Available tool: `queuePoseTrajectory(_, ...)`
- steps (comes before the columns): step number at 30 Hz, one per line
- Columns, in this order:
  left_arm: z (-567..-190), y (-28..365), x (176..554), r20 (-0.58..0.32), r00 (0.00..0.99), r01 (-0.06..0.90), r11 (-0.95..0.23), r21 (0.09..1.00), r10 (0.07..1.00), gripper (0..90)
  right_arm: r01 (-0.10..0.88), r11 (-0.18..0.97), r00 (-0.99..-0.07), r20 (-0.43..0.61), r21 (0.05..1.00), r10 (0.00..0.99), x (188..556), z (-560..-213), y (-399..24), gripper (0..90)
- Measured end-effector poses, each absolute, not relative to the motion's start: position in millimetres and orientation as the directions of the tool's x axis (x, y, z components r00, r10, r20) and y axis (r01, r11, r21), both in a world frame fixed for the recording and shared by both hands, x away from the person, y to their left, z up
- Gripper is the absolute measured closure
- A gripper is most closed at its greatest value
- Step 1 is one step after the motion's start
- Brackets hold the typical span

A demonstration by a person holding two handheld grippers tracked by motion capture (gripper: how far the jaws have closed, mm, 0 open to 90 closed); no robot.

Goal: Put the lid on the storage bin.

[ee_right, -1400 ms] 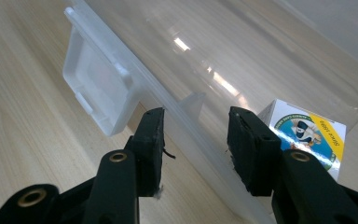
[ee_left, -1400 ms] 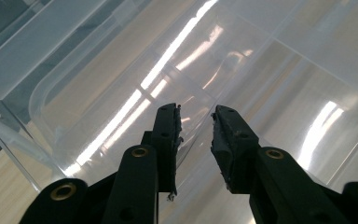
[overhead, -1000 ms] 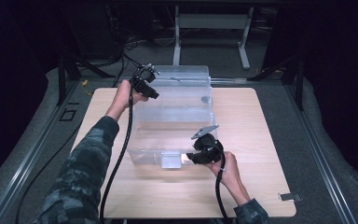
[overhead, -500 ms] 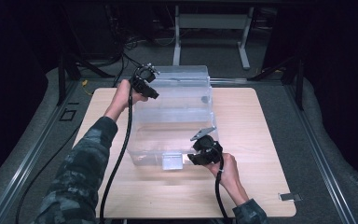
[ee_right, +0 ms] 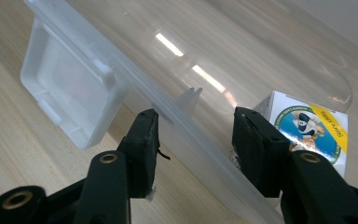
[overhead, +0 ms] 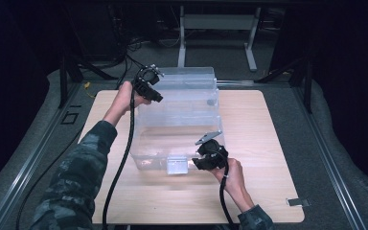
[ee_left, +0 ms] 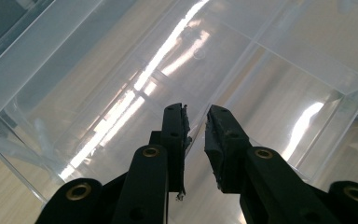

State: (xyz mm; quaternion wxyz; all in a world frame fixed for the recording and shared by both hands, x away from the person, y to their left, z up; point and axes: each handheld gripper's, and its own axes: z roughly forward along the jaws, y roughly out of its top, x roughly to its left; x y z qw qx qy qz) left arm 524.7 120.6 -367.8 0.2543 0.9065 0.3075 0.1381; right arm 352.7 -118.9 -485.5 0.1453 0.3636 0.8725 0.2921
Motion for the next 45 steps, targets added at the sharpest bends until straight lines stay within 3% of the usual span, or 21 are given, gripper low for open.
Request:
queuePoseTrajectory(22, -358, 133, 467, 0.148, 0.802, 0.383, -0.688, 0.616, 0.579, 78.5, 0.552, 0.568, -0.693, -0.043, 0.610, 0.720, 353, -485, -119, 51.3)
queuePoseTrajectory(25, -360, 135, 458, 0.187, 0.799, 0.351, -0.695, 0.628, 0.572, 78.7, 0.552, 0.569, -0.695, -0.042, 0.609, 0.718, 353, -485, -119, 51.3)
queuePoseTrajectory(45, -367, 141, 425, 0.161, 0.802, 0.338, -0.659, 0.671, 0.575, 78.8, 0.558, 0.578, -0.695, -0.046, 0.596, 0.718, 353, -485, -118, 50.2)
